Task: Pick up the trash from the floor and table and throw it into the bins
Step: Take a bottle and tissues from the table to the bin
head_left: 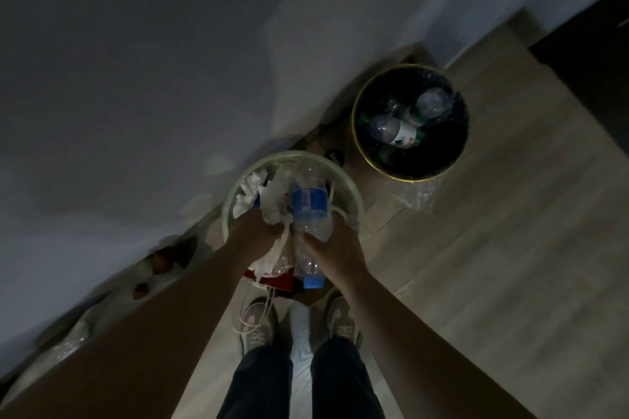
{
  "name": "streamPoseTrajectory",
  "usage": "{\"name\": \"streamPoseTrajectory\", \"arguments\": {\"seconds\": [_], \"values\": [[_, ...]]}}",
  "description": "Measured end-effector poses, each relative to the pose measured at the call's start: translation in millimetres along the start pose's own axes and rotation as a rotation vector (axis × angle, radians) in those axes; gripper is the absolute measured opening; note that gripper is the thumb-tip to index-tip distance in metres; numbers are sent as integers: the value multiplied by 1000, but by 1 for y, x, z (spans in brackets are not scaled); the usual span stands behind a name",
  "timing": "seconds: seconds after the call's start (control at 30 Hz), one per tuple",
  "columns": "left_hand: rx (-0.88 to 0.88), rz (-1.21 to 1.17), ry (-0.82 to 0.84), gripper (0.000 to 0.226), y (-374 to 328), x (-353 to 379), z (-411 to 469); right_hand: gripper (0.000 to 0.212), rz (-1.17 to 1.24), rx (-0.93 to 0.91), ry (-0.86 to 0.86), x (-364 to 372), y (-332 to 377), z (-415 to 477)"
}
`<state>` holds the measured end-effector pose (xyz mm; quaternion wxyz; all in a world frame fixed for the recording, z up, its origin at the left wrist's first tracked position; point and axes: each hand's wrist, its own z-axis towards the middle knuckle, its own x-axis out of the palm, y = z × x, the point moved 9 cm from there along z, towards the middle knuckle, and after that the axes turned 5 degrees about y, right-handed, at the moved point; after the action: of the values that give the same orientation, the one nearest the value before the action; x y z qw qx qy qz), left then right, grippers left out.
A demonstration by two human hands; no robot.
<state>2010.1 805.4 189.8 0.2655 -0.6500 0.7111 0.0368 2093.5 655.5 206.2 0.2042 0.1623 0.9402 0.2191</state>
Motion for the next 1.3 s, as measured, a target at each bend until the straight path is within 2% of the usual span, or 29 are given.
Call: {"name": "streamPoseTrajectory", "arguments": {"seconds": [0.1, 0.2, 0.37, 0.47, 0.57, 0.7, 0.8, 0.87, 1.03, 1.1, 1.23, 1.3], "values": [[41, 58, -13, 24, -3, 3, 9, 80, -31, -60, -54, 7, 12, 4], [22, 14, -86, 40, 8, -5, 14, 79, -149, -42, -34, 14, 12, 13], [-81, -10, -155, 79, 23, -25, 15, 78, -126, 50, 112, 12, 5, 30], [-60, -19, -118, 81, 21, -31, 13, 69, -74, 24, 122, 6, 9, 26], [-22, -36, -77, 75, 15, -34, 6, 64, -57, 21, 94, 0, 13, 17], [17, 110, -63, 111, 2, -30, -5, 58, 34, 43, 18, -27, 9, -2], [97, 211, -96, 124, -25, -32, -16, 58, 73, -8, -64, -64, 9, -18], [120, 213, -89, 118, -42, -34, -22, 55, 62, -13, -128, -89, 11, -25], [142, 328, -112, 76, -73, -37, -31, 49, 137, 81, -350, -155, 8, -29], [180, 383, -122, 65, -84, -37, -35, 54, 218, 131, -413, -177, 6, -23], [240, 458, -117, 59, -93, -31, -41, 63, 513, 209, -437, -196, 7, -9], [245, 474, -113, 56, -95, -32, -46, 60, 483, 229, -430, -199, 10, -8]]}}
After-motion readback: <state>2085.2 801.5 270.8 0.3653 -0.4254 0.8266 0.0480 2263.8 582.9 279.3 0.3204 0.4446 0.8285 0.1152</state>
